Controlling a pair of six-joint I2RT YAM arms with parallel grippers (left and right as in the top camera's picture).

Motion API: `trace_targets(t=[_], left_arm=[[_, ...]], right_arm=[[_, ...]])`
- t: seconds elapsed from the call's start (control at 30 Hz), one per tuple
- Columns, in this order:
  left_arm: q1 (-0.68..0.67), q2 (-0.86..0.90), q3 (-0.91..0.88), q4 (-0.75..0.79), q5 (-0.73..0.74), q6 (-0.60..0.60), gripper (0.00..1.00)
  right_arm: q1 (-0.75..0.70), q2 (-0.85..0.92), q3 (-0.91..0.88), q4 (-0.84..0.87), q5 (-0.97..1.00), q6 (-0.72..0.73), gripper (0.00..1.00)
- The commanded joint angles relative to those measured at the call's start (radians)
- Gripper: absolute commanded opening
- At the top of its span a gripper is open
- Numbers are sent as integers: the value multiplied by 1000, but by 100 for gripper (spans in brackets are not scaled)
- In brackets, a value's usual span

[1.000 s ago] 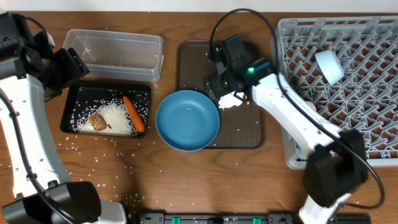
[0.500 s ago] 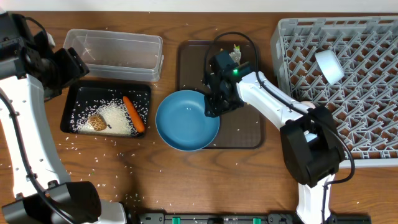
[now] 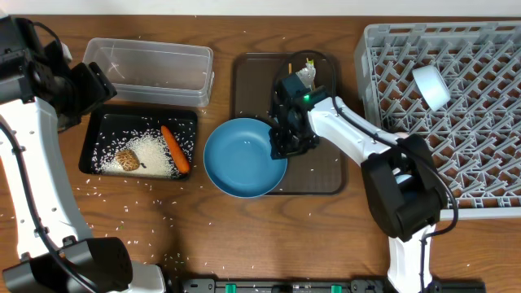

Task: Sort waste into correct bins and load items into the dishwasher rack
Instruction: 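Lower the right gripper to the teal bowl's rim and grasp it, then lift the teal bowl and carry it right over the rack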

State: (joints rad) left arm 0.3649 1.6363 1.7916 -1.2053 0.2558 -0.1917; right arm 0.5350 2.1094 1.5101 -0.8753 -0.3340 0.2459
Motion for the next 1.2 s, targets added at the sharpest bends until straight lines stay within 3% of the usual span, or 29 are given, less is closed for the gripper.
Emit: trace_targets(t=[0.0,0.1,0.57,0.93,1.17], left_arm=[[2,10,-6,-1,-2,-13,73],[2,10,-6,-1,-2,-13,74],[2,10,-6,-2,-2,-13,74],[2,10,-6,-2,-2,-13,74],[2,10,-6,-2,-2,-13,74]], right_arm=[[3,20,-5,1,-14,31,13],[3,20,-5,4,-14,31,1],[-40,-83,13,80,-7,-38,1],[-114,-259,14,92,160,-45,1],[-170,-361,14,97,426,-45,1]])
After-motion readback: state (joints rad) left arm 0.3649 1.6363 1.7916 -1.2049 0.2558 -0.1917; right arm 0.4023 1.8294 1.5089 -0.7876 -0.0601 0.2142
